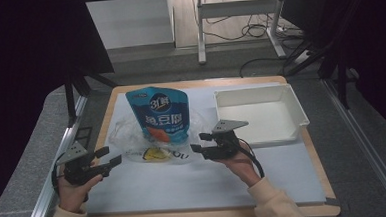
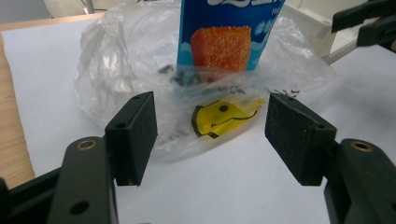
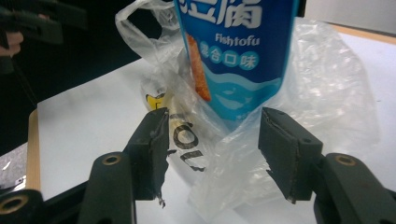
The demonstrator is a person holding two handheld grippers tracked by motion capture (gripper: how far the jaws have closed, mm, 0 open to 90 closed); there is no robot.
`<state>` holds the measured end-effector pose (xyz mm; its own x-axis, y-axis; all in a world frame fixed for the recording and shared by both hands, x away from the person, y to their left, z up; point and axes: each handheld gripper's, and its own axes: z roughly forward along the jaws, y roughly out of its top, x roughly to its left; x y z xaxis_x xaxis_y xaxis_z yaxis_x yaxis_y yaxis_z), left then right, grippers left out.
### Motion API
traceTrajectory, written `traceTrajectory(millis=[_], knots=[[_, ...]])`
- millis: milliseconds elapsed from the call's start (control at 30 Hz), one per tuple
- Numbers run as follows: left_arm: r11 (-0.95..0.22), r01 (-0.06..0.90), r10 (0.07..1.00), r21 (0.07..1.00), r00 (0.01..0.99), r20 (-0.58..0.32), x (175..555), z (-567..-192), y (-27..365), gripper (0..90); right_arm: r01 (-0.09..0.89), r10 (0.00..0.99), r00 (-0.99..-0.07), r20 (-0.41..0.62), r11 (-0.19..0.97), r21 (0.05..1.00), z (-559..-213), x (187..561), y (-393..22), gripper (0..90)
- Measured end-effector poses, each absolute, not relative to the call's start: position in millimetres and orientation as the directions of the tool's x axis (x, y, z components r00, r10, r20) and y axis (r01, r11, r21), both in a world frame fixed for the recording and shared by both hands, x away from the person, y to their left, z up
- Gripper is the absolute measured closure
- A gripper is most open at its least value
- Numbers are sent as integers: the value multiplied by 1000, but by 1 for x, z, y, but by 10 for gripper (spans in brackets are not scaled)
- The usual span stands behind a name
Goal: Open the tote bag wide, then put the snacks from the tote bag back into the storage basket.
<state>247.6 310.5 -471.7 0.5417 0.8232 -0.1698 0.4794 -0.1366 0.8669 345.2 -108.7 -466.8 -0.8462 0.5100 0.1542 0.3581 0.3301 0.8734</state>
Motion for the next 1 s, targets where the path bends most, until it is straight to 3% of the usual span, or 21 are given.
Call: traceTrajectory(millis=[433,1000], knots=[[-140,483,823,864,542,-170,243,-481,301,332,328,534,-836,126,301,895,-449,348,-116,375],[-158,493,801,855,571,-181,237,-489,291,325,265,567,-821,72,266,927,-380,385,-98,343]])
